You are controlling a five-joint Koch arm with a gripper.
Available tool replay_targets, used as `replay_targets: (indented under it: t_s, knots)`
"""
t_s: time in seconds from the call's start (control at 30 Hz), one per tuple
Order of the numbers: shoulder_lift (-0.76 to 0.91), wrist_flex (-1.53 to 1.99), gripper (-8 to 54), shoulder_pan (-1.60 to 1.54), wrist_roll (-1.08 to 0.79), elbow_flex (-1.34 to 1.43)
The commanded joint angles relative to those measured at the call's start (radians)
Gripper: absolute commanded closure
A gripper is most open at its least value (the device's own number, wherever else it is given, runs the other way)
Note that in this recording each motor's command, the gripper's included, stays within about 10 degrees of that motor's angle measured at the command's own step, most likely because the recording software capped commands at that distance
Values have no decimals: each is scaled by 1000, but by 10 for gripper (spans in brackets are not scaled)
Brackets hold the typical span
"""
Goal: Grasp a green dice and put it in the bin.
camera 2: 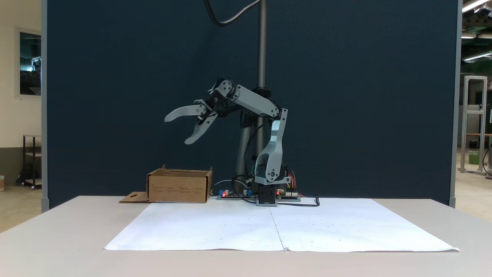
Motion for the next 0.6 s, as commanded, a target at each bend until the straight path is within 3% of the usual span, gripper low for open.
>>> replay_targets:
  t_s: [0.0, 0.3, 0.57]
  knots:
    - [41, -32, 29, -117, 35, -51]
    - [31, -66, 19, -644, 34, 2]
    - [140, -400, 22, -988, 32, 454]
